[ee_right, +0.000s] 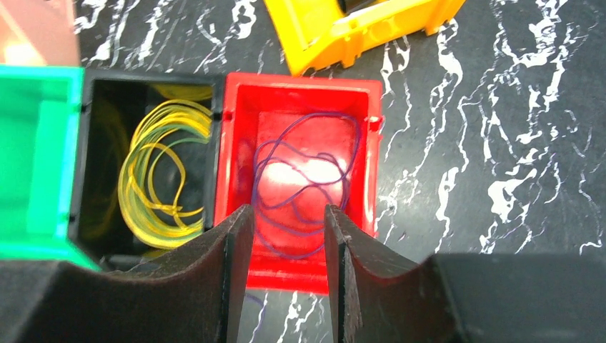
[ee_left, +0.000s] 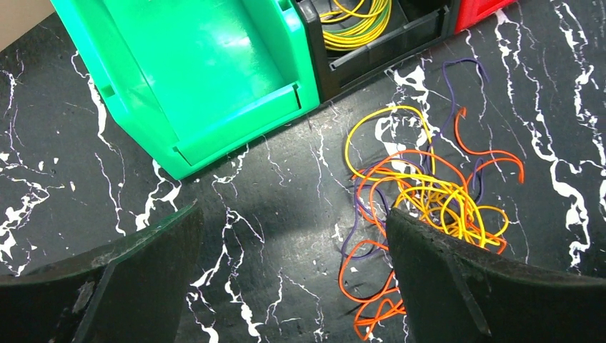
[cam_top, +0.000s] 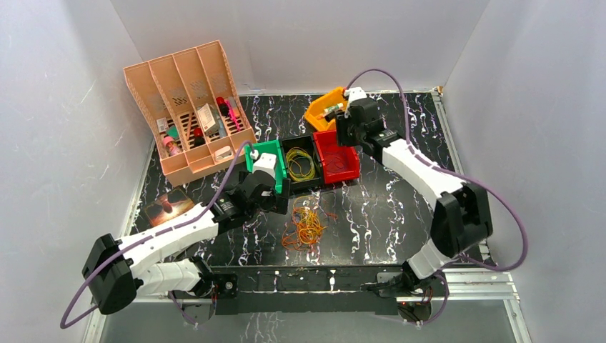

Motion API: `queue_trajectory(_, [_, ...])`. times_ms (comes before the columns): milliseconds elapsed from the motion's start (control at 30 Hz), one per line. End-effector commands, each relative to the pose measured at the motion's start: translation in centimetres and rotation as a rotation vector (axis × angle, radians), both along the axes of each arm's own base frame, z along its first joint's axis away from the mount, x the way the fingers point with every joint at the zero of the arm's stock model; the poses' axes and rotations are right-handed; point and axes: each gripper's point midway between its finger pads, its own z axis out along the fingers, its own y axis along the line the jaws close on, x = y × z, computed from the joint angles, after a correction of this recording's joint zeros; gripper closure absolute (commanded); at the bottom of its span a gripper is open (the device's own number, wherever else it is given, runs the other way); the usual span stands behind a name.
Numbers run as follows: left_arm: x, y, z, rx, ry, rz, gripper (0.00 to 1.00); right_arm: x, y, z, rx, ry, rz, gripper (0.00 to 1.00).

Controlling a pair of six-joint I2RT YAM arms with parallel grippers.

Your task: Untangle the cables

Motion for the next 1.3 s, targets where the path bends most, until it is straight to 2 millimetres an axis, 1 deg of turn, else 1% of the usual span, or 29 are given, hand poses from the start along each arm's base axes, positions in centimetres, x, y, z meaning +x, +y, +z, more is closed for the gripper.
queue_trajectory(0, [-0.1,-0.6,1.9,-0.081,-0.036,-0.025,0.02,-3.9,0.8,3.2,0.107,-0.019,0.112,0.51])
queue_trajectory(100, [-0.3,-1.1,2.4,-0.122,-0.052,-0.047,0.02,-7.2,1.5,3.0,0.179,0.030,0.196,0.51])
queue_trajectory(133, [-0.4,-1.3,2.5,-0.132,-0.050,-0.059,0.02,-8.5,1.7,2.2,0.198,0.064,0.221,0.51])
queue_trajectory(200, [-0.9,-2.0,2.6,-0.150,-0.041,-0.105,0.02,-10.8,2.3,1.5,0.252,0.124,0.282,0.51])
queue_trajectory(267, [-1.4,-3.2,2.9,-0.175,-0.023,-0.174,0.02,-12.7,2.2,0.5,0.287,0.169,0.293,0.51])
queue_trajectory(367, [-2.7,-5.1,3.1,-0.218,0.028,-0.281,0.07,-14.5,1.2,-0.8,0.300,0.197,0.263,0.51])
queue_trajectory(467, [-3.9,-6.1,2.2,-0.241,0.098,-0.313,0.11,-15.7,0.3,-2.7,0.292,0.239,0.227,0.51])
queue_trajectory(600, [-5.9,-7.4,0.6,-0.198,0.145,-0.356,0.13,-16.7,-0.3,-4.5,0.300,0.283,0.191,0.51])
queue_trajectory(667, [-6.4,-7.7,-0.4,-0.165,0.164,-0.368,0.15,-17.0,-0.4,-4.9,0.309,0.290,0.178,0.51])
queue_trajectory(733, [-6.4,-7.8,-0.9,-0.139,0.173,-0.372,0.18,-17.2,-0.4,-5.2,0.325,0.292,0.166,0.51])
queue_trajectory(867, [-6.1,-8.3,-0.9,-0.120,0.168,-0.393,0.30,-17.7,-0.2,-5.8,0.352,0.305,0.164,0.51])
queue_trajectory(967, [-6.0,-8.8,-1.1,-0.112,0.175,-0.412,0.38,-17.8,-0.4,-6.3,0.349,0.315,0.156,0.51])
queue_trajectory(1000, [-6.0,-8.9,-1.2,-0.106,0.180,-0.418,0.41,-17.9,-0.5,-6.4,0.347,0.319,0.153,0.51])
queue_trajectory(1067, [-6.1,-9.1,-1.6,-0.094,0.189,-0.426,0.53,-17.9,-0.6,-6.6,0.342,0.320,0.149,0.51])
queue_trajectory(1200, [-5.9,-9.4,-1.5,-0.098,0.182,-0.436,0.73,-17.9,-0.6,-6.5,0.343,0.315,0.149,0.51])
queue_trajectory(1267, [-5.8,-9.6,-1.4,-0.099,0.175,-0.443,0.78,-17.8,-0.5,-6.4,0.347,0.308,0.152,0.51])
